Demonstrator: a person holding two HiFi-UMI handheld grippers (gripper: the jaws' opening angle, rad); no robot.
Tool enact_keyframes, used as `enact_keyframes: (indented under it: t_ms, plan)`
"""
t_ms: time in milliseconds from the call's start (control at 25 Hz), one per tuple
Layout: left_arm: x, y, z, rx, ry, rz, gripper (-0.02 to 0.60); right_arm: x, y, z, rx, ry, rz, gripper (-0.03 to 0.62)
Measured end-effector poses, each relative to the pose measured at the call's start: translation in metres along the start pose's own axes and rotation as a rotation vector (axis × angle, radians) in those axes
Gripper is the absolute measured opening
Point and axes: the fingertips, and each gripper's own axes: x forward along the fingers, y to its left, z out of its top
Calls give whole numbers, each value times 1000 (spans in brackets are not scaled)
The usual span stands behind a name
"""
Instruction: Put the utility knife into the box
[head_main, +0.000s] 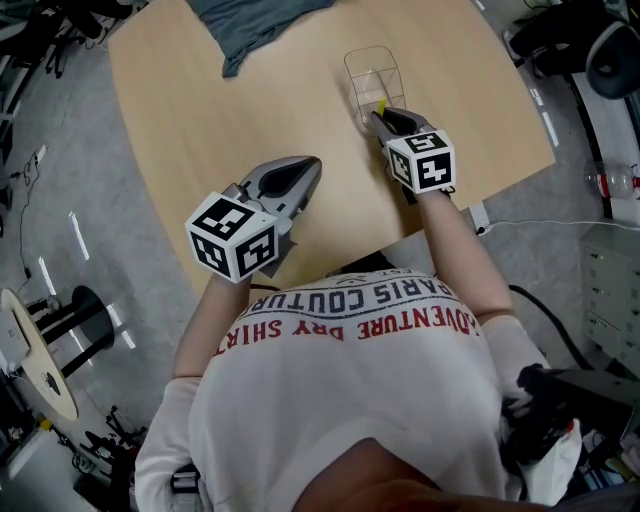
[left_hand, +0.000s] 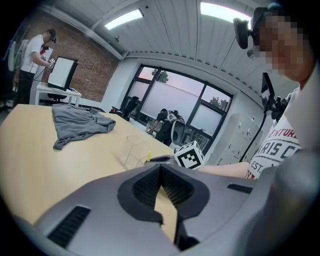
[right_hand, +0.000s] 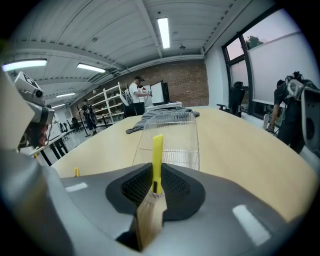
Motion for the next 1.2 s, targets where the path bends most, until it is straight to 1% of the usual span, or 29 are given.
enact_keyframes:
  t_ms: [200, 480, 680, 800, 880, 1000, 1040, 1120, 1200]
  plan:
    - [-1, 2, 3, -7, -16, 5, 3, 2, 2, -2, -17, 13, 7, 54]
    - [-4, 4, 5, -8, -23, 10, 2, 1, 2, -1, -1, 21, 7, 54]
    - [-14, -1, 7, 4, -40, 22, 3, -17, 5, 12, -1, -25, -18, 57]
    - [-21, -10, 9, 19, -48, 11, 2, -40, 14, 26, -12, -60, -18, 57]
    - [-28, -22, 11, 37, -54, -7, 3, -64, 35, 38, -26, -88, 31, 55]
    - [-46, -47, 12, 81, -65, -44, 3, -110, 82, 51, -48, -137, 154, 11]
    - [-52, -56, 11, 95, -65, -56, 2, -125, 97, 51, -50, -151, 196, 2]
    - [-62, -73, 7, 120, -59, -74, 3, -152, 126, 47, -52, -170, 271, 2]
    - [-77, -91, 0, 141, -60, -90, 3, -179, 157, 42, -60, -188, 319, 2]
